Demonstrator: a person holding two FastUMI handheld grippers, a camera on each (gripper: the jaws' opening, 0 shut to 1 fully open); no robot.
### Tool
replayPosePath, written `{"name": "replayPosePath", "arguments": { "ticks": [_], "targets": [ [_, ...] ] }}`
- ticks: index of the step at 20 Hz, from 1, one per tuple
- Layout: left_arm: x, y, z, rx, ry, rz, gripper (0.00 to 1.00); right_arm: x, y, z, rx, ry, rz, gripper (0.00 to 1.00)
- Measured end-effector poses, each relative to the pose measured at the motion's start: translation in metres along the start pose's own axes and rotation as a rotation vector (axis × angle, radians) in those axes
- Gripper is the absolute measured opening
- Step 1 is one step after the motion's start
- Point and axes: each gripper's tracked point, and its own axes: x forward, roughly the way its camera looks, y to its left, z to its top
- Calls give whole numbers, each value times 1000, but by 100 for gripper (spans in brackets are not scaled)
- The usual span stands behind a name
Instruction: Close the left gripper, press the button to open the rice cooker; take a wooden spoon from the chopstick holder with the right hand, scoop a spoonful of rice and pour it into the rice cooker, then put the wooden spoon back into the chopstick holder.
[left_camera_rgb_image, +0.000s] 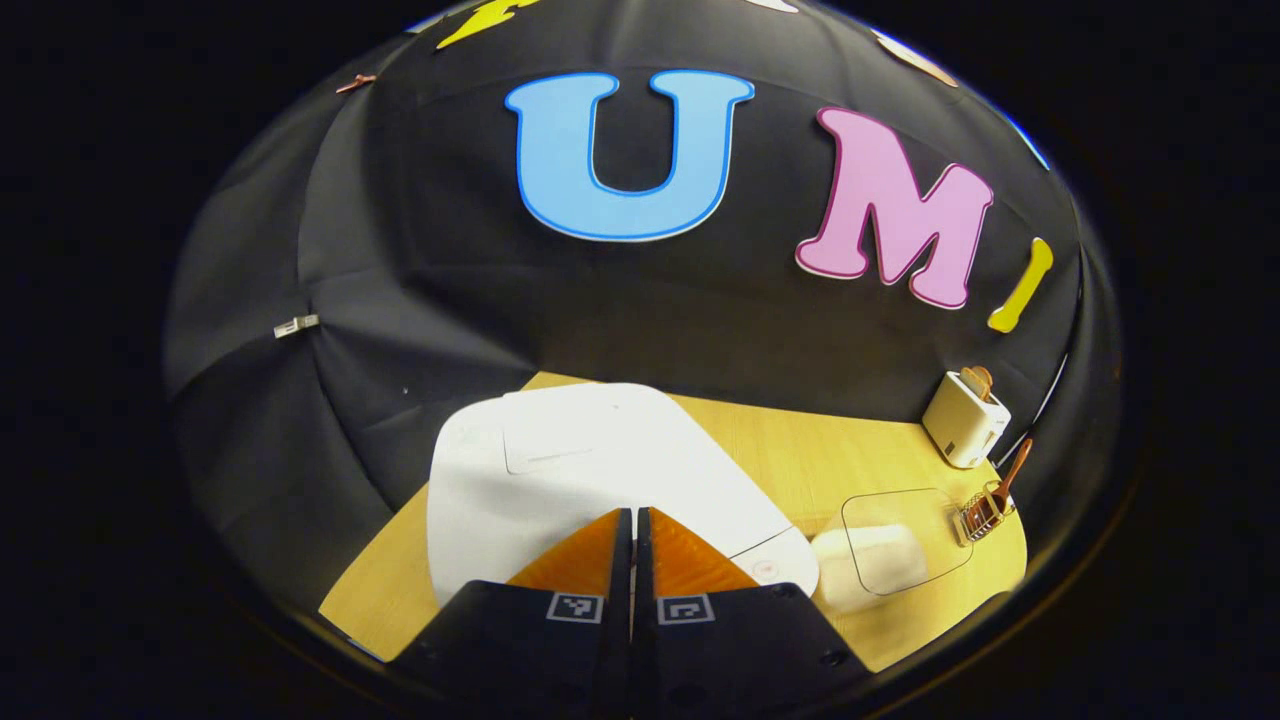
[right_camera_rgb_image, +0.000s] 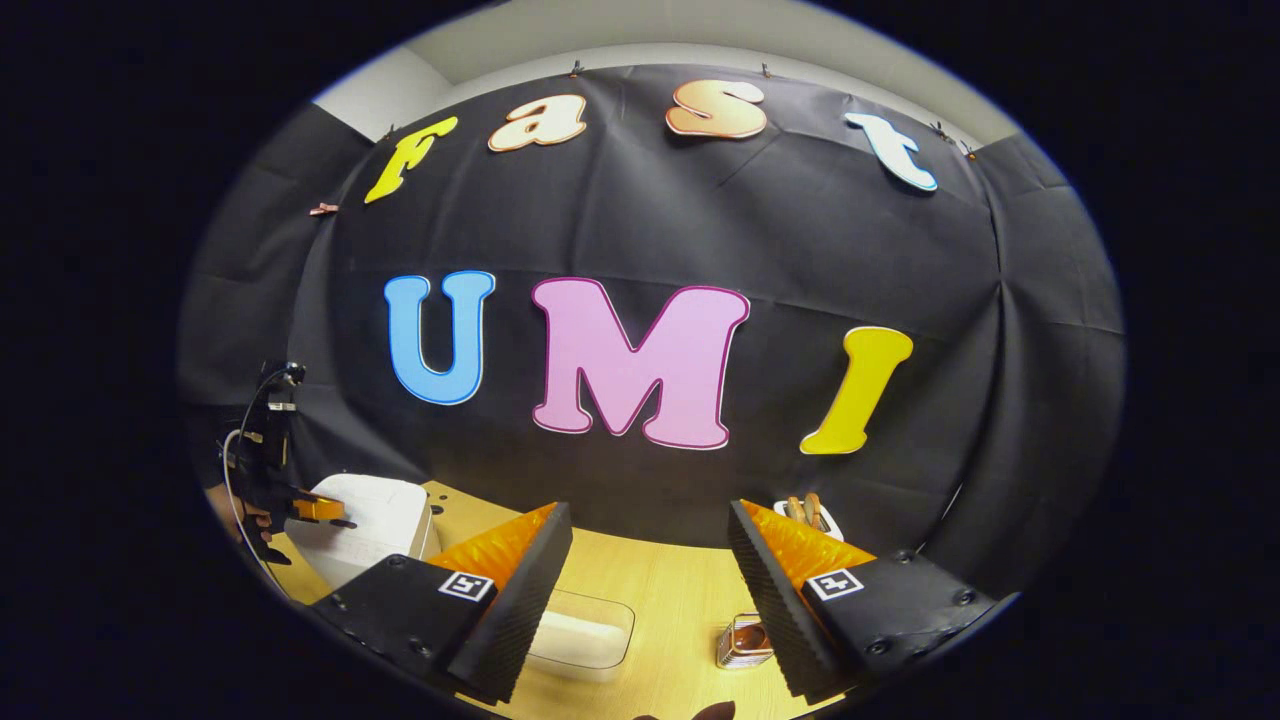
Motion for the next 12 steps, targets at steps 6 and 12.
{"name": "replayPosePath", "arguments": {
  "ticks": [6,12],
  "targets": [
    [6,2,-15,34,43,7,6,0,-1,-2,-5,6,-2,97],
    [14,2,-18,6,93,22,6,2,3,-4,2,9,6,97]
  ]
}}
